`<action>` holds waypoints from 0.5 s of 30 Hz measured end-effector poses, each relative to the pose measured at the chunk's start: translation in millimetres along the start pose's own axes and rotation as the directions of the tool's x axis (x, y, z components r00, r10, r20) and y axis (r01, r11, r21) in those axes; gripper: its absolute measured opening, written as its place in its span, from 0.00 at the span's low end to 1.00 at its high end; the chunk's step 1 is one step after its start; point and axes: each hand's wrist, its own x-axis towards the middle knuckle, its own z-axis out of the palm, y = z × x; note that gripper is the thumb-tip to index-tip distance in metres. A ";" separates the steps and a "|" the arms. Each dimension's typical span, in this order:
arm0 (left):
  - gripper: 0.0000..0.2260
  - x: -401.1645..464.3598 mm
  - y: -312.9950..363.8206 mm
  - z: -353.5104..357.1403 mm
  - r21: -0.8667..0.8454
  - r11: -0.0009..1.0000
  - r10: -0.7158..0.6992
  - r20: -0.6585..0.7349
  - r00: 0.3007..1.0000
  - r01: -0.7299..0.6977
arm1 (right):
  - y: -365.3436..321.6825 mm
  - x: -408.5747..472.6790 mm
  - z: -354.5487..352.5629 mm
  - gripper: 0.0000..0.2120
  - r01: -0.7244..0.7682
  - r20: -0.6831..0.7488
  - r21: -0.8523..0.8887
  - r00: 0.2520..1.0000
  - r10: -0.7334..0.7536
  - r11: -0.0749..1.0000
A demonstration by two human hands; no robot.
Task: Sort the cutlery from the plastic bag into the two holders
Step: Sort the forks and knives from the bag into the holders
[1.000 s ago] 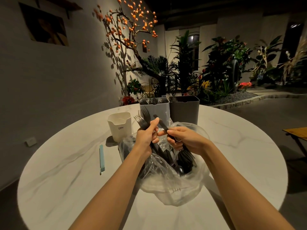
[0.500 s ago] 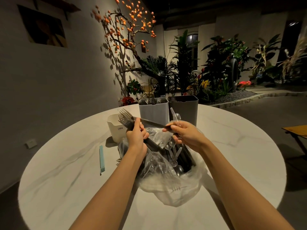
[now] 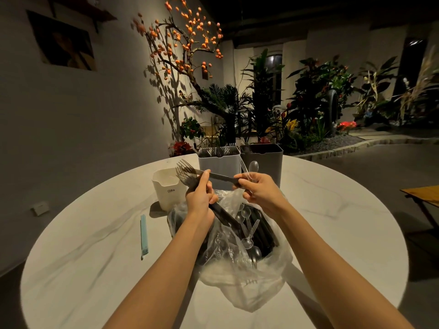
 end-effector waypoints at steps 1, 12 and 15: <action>0.08 1.4 -0.3 1.0 -0.004 1.000 -0.003 -0.003 1.000 0.003 | -1.8 1.3 0.3 0.09 0.001 -0.019 -0.013 1.000 -0.001 1.000; 0.13 16.3 10.0 10.8 -0.108 0.989 -0.089 0.151 0.985 0.106 | -4.4 39.1 -6.4 0.08 0.050 -0.360 -0.020 0.931 -0.054 0.999; 0.16 23.3 10.6 10.5 -0.108 0.987 -0.104 0.152 0.983 0.121 | -2.1 43.1 -7.0 0.07 0.062 -0.411 0.020 0.910 -0.048 0.998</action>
